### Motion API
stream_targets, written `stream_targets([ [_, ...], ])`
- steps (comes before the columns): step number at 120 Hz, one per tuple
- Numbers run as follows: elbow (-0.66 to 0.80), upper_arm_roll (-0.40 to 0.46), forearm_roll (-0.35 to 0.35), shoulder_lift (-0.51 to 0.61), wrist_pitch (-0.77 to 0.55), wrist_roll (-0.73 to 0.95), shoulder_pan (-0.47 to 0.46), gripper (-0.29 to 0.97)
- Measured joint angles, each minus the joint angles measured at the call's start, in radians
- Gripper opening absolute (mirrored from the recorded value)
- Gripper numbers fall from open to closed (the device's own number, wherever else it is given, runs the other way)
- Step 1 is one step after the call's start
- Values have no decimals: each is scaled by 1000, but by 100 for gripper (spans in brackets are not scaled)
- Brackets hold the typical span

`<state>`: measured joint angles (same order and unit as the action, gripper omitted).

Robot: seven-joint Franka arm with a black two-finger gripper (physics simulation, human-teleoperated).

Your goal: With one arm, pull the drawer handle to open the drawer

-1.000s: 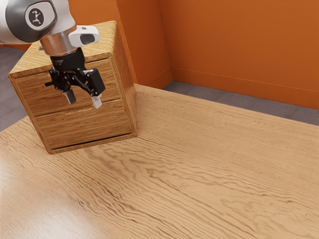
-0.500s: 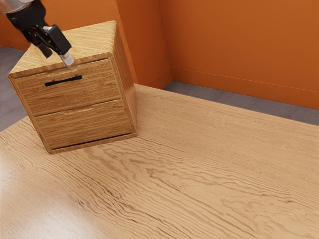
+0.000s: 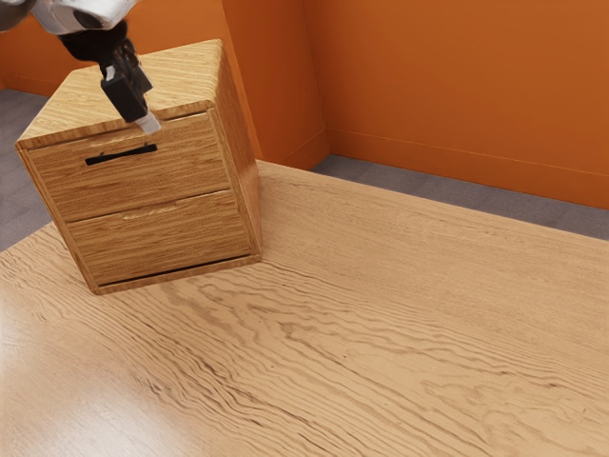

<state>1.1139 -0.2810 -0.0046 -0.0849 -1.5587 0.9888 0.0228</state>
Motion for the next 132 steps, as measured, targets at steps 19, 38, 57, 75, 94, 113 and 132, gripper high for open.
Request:
stream_targets([
  [19, 29, -14, 28, -1, -16, 100, 39, 68],
  [38, 63, -25, 44, 6, -18, 167, 19, 68],
  [57, 108, -49, 55, 30, -22, 209, 41, 68],
  [75, 139, -61, 58, 41, -21, 200, 83, 68],
  [94, 154, -53, 55, 22, -28, 188, 87, 68],
  [113, 175, -50, 34, 4, -58, 179, 41, 68],
  [132, 209, -52, 25, 10, -99, 172, 50, 68],
])
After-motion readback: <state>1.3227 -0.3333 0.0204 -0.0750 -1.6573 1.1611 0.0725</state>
